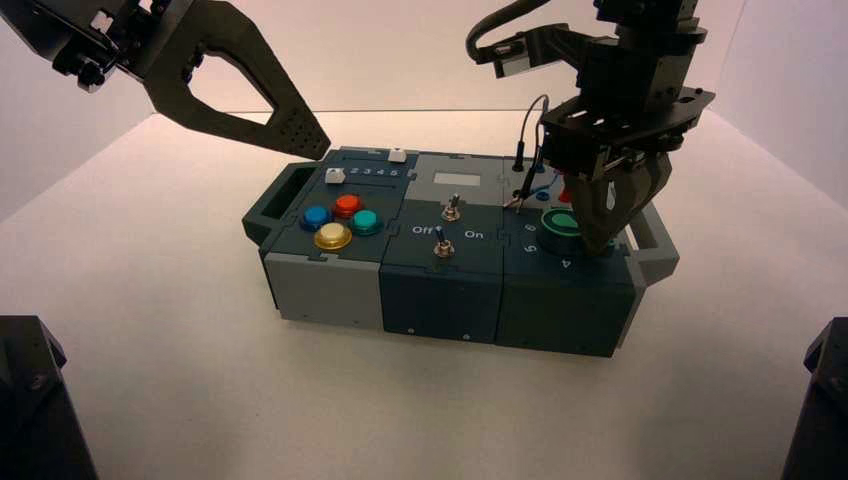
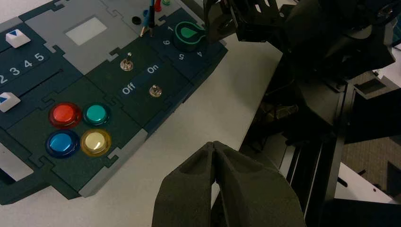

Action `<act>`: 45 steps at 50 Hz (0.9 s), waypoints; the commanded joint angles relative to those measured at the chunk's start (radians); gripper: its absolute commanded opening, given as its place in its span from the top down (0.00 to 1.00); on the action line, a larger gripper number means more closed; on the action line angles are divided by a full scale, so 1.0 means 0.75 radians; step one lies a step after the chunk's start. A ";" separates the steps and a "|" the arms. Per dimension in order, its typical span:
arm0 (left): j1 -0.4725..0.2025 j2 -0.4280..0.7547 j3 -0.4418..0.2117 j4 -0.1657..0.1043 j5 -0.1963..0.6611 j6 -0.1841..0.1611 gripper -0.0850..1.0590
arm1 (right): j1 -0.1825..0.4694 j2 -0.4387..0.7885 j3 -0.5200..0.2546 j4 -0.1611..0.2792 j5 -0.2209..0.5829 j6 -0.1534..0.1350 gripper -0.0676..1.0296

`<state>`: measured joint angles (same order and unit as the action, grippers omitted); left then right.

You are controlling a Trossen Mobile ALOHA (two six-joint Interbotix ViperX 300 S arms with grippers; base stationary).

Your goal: Turn the knob to position 3.

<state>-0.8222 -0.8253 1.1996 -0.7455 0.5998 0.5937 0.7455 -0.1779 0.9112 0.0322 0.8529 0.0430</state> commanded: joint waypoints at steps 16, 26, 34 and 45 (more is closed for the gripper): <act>-0.004 0.020 -0.082 -0.006 -0.006 0.006 0.95 | -0.002 -0.070 -0.070 0.082 0.080 -0.004 0.96; -0.004 0.047 -0.102 -0.002 -0.004 0.008 0.95 | -0.002 -0.172 -0.078 0.104 0.082 -0.004 0.96; -0.004 0.051 -0.112 -0.002 -0.008 0.004 0.95 | -0.002 -0.241 -0.074 0.104 0.074 -0.004 0.96; -0.004 0.051 -0.123 0.000 -0.031 0.004 0.95 | -0.002 -0.282 -0.072 0.106 0.022 -0.004 0.96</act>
<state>-0.8222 -0.7885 1.1382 -0.7440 0.5906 0.5937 0.7470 -0.3682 0.8790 0.1089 0.8836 0.0414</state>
